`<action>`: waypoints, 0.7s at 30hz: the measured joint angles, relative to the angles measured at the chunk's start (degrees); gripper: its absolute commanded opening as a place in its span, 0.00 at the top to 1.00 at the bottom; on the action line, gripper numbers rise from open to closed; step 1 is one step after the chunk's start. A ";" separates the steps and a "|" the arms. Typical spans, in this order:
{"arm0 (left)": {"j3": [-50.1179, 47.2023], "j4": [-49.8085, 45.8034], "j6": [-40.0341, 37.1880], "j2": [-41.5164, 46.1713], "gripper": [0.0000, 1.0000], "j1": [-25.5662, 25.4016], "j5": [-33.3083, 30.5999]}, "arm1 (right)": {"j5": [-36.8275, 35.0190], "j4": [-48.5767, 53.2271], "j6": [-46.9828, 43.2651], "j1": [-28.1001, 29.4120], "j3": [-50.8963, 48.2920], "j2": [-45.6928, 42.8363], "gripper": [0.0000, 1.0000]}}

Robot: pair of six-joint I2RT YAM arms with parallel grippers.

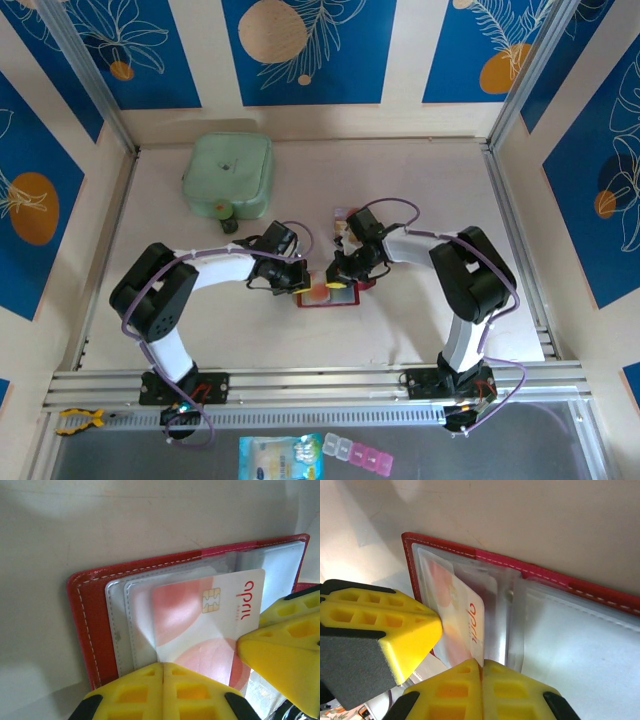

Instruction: Take the credit cards out of the card holder

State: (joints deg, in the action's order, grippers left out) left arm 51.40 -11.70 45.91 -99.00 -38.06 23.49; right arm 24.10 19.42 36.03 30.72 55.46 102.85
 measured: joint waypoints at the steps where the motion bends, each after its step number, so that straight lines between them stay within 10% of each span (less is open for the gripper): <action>1: 0.00 -0.11 0.00 0.00 0.97 0.00 0.00 | 0.04 -0.02 -0.04 -0.15 -0.20 -0.28 0.94; 21: 0.00 -0.17 0.00 0.00 0.97 0.00 -0.02 | -4.48 8.50 -5.22 -2.89 -0.55 -4.46 0.96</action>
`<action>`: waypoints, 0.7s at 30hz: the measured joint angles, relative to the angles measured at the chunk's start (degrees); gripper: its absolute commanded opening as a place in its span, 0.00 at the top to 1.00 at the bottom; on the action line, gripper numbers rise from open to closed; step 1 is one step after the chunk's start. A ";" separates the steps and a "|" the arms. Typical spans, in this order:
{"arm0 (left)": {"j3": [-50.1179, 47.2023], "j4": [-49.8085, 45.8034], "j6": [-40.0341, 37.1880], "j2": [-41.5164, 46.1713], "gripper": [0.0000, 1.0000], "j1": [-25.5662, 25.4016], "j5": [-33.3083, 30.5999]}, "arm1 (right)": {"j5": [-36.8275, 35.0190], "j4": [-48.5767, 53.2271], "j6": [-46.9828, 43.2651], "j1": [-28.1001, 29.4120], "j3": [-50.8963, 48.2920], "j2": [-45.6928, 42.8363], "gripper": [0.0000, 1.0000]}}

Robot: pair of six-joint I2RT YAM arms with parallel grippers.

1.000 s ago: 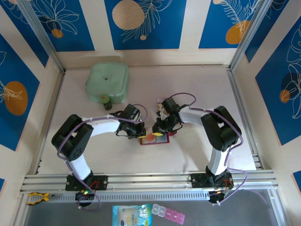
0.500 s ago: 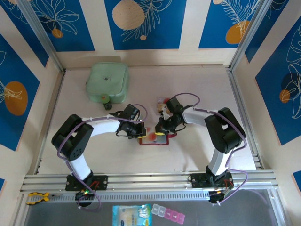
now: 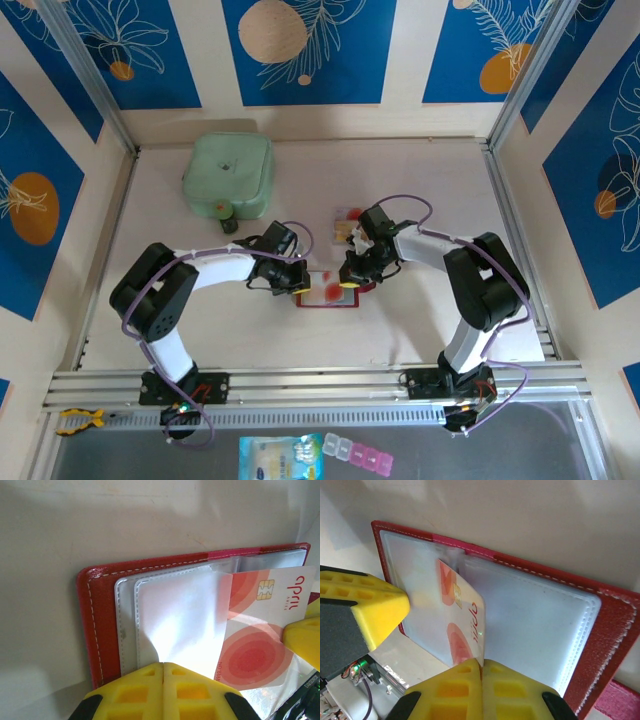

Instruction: Take the credit cards out of the card holder

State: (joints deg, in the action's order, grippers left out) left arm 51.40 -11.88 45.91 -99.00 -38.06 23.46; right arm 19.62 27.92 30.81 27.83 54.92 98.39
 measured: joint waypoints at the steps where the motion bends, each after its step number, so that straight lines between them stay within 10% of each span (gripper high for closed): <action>1: 0.00 0.00 0.00 0.00 0.97 0.00 0.02 | -0.17 0.33 -0.20 0.00 0.20 -0.17 0.96; 21: -0.59 0.24 0.26 0.57 0.96 0.00 0.00 | -4.26 6.97 -3.02 0.31 4.92 -2.62 1.00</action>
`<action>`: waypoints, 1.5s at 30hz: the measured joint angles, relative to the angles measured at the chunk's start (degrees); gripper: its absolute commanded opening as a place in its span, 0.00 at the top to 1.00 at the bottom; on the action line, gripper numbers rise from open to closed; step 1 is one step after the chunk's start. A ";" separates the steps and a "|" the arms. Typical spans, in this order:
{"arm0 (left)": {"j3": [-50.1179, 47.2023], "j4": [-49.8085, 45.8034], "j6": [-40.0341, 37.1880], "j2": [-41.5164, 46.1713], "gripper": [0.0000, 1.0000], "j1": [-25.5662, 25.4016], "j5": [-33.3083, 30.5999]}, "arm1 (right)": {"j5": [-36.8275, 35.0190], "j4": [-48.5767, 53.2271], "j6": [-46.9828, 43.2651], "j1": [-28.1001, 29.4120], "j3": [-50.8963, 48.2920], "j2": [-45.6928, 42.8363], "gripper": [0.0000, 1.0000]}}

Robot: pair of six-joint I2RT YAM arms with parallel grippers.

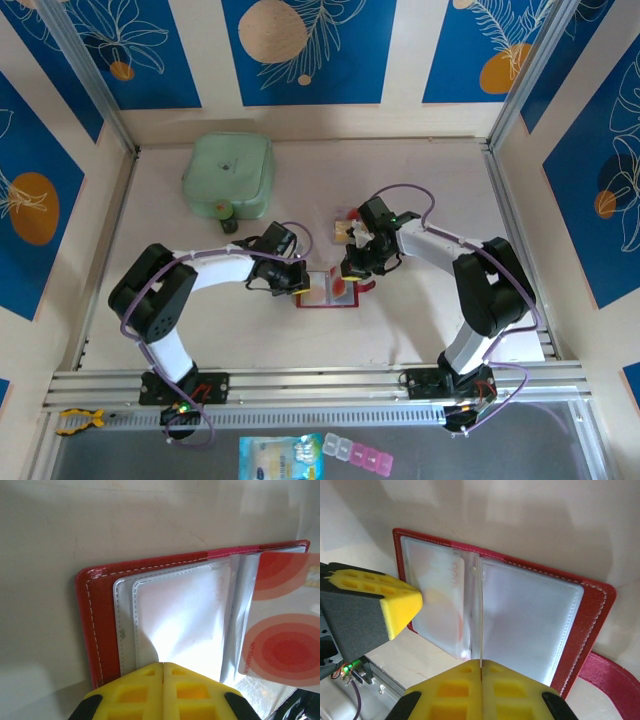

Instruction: Take the credit cards out of the card holder

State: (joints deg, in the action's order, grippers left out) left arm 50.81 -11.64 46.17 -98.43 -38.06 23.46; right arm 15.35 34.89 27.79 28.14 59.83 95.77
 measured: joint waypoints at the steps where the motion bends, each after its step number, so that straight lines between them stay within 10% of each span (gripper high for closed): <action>1: 0.00 0.00 0.02 0.02 0.96 0.00 0.02 | -0.42 0.83 -0.72 0.00 0.66 0.00 1.00; 30: 0.02 -0.04 0.39 6.08 0.86 1.64 0.00 | -21.31 16.24 -64.96 -1.97 24.04 2.12 1.00; 45: -1.07 -2.58 0.22 9.94 0.86 3.17 -0.28 | -23.08 23.26 -79.65 -6.19 46.47 18.23 1.00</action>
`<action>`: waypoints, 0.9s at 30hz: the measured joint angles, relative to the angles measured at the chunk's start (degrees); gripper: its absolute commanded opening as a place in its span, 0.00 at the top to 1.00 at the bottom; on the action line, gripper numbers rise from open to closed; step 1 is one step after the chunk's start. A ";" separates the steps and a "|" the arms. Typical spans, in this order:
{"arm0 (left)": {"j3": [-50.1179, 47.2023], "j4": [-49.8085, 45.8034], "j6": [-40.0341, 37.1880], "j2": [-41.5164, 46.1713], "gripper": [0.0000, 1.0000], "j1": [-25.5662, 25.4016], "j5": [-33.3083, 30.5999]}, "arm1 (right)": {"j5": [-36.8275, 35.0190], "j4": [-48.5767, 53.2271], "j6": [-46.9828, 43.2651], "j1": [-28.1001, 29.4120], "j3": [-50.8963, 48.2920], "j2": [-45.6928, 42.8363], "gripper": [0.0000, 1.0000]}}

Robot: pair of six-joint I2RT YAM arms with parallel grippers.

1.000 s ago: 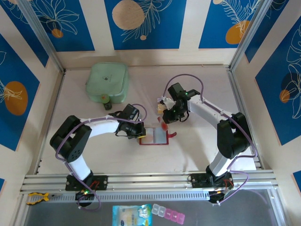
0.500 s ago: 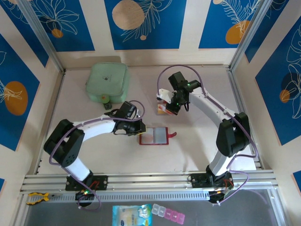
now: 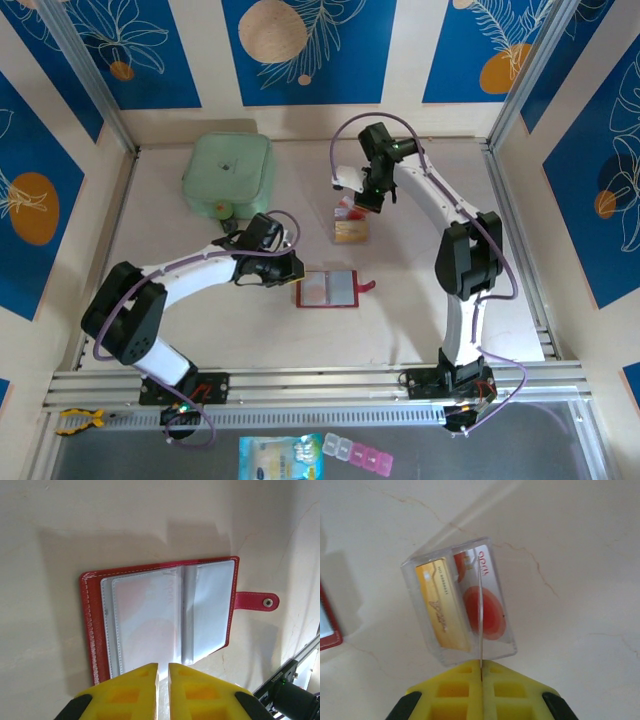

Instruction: Take the credit cards out of the card holder

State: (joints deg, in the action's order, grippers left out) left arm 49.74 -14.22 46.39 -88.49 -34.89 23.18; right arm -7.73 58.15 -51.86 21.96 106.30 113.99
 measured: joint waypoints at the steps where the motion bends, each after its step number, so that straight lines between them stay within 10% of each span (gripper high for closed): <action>1: -0.11 -0.09 0.02 0.00 0.86 0.02 -0.15 | 0.02 0.07 -0.42 -0.04 0.81 0.79 1.00; 27: -1.57 -0.79 -0.04 0.26 0.86 0.66 -0.79 | -0.24 -3.21 0.76 -0.55 -2.21 3.56 0.85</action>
State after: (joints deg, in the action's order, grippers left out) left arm 48.16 -15.00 46.35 -88.23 -34.24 22.39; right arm -7.97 54.94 -51.09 21.41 104.09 117.56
